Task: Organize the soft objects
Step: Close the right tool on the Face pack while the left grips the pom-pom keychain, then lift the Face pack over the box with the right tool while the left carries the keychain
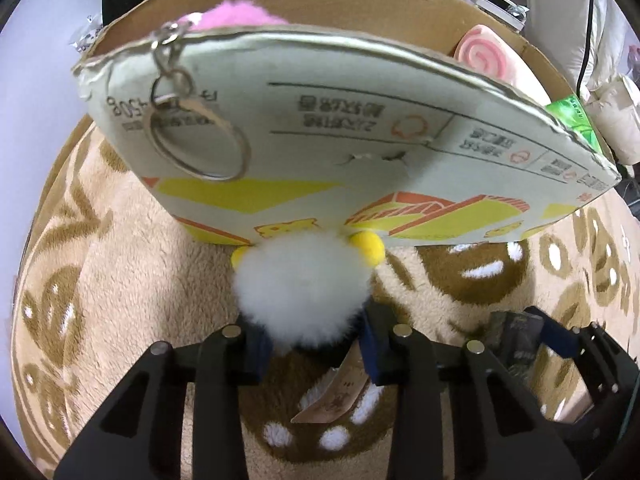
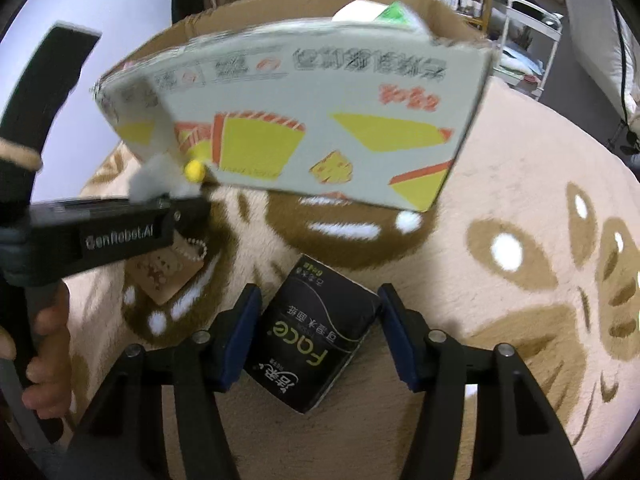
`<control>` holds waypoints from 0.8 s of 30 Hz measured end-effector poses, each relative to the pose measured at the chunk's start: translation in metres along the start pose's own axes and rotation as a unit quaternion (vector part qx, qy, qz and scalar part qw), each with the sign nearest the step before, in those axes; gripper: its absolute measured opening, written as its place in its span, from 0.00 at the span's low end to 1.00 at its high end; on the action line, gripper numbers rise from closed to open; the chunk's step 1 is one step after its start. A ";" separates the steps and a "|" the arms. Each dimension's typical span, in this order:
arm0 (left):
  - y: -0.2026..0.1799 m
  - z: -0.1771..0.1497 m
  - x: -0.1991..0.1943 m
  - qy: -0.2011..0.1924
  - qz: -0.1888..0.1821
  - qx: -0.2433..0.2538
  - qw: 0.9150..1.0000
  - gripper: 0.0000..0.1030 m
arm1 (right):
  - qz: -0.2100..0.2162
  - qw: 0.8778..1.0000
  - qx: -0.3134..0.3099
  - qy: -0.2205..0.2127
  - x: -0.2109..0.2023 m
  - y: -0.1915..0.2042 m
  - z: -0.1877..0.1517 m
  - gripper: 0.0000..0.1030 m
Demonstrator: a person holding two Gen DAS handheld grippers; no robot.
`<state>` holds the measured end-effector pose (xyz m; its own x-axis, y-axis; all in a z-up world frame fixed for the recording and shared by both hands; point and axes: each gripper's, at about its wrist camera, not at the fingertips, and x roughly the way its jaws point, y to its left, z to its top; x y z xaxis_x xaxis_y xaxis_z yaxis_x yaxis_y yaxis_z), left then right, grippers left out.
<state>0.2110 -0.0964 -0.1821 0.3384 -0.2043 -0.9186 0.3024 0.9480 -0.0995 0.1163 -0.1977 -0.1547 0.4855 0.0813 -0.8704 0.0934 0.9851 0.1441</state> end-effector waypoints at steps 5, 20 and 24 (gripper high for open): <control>0.002 -0.005 -0.011 -0.006 -0.001 -0.002 1.000 0.32 | 0.006 0.999 0.024 -0.023 -0.015 -0.012 0.003 0.61; 0.001 -0.044 -0.074 -0.075 0.014 0.016 0.997 0.32 | 0.016 0.995 0.040 -0.094 -0.048 -0.032 0.020 0.61; 0.009 -0.046 -0.086 -0.077 -0.007 0.009 0.997 0.31 | 0.011 0.993 0.023 -0.119 -0.065 -0.026 0.024 0.61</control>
<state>0.1434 -0.0595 -0.1218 0.4659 -0.2532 -0.8478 0.3229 0.9408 -0.1036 0.1027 -0.2321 -0.0906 0.6795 0.0592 -0.7313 0.1167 0.9753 0.1874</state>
